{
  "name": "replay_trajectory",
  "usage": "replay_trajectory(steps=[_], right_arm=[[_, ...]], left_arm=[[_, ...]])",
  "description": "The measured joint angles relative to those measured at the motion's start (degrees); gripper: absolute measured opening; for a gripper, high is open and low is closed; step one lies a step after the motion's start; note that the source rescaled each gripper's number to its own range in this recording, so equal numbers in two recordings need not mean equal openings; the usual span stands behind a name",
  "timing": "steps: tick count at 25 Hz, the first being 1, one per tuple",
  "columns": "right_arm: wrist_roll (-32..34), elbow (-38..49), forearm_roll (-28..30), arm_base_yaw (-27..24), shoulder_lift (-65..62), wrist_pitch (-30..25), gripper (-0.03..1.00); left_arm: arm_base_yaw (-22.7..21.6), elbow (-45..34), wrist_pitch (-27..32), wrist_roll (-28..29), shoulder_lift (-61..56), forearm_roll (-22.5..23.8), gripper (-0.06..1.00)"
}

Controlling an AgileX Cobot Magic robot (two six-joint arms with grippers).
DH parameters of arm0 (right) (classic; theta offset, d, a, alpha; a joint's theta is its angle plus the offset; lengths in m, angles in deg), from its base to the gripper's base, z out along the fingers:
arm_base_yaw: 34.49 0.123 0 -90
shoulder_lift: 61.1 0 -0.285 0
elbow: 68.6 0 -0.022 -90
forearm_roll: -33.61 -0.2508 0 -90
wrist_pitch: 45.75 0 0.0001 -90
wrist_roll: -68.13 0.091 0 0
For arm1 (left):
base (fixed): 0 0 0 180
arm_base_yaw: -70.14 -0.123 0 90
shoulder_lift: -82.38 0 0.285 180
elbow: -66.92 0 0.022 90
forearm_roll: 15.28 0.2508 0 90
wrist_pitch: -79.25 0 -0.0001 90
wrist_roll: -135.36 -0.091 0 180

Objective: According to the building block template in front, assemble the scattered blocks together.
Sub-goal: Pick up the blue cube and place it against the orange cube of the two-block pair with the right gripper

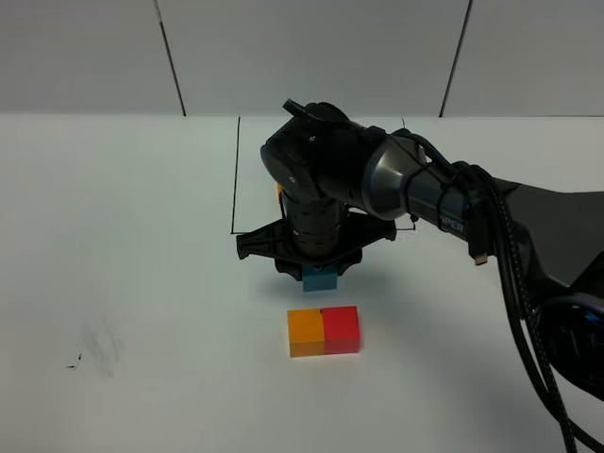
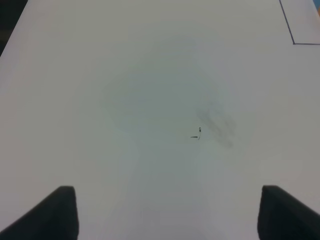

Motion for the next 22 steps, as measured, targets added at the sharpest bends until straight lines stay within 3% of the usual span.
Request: replay_trajectory(steps=[22], right_arm=[[4.3,-0.7,1.5,1.9,2.1,0.6,0.25]], left_arm=[[0.0,0.0,-0.1,0.0,0.0,0.0,0.65]])
